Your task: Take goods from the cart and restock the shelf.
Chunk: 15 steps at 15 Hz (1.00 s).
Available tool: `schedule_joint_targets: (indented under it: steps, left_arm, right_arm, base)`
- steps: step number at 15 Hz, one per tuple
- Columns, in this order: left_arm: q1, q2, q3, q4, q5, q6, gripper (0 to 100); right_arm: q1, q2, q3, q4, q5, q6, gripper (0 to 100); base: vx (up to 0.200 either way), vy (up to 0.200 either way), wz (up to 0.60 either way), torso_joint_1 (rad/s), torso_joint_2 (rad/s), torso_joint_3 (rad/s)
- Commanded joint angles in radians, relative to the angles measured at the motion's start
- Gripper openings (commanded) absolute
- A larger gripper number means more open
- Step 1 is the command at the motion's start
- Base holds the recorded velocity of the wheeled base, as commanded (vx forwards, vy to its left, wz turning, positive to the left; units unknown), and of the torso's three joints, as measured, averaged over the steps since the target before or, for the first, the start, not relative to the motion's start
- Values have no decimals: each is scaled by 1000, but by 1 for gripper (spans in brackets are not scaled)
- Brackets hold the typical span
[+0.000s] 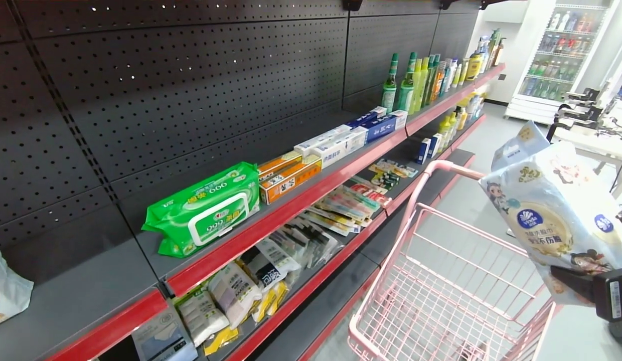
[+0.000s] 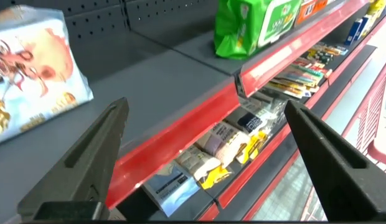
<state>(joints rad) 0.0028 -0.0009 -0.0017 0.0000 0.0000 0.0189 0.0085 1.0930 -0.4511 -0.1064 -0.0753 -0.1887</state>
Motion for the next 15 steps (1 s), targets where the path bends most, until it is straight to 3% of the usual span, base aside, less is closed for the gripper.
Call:
schedule_joint_targets:
  steps: [1,15]
  left_arm:
    - [0,1,0,0,0,-1,100]
    - [0,1,0,0,0,1,100]
  right_arm:
    - [1,7,-1,-1,0,-9,0]
    - [2,25,0,-1,2,-24,0]
  base:
    - [0,0,0,173,-373,-217]
    - [0,0,0,154,-335,-186]
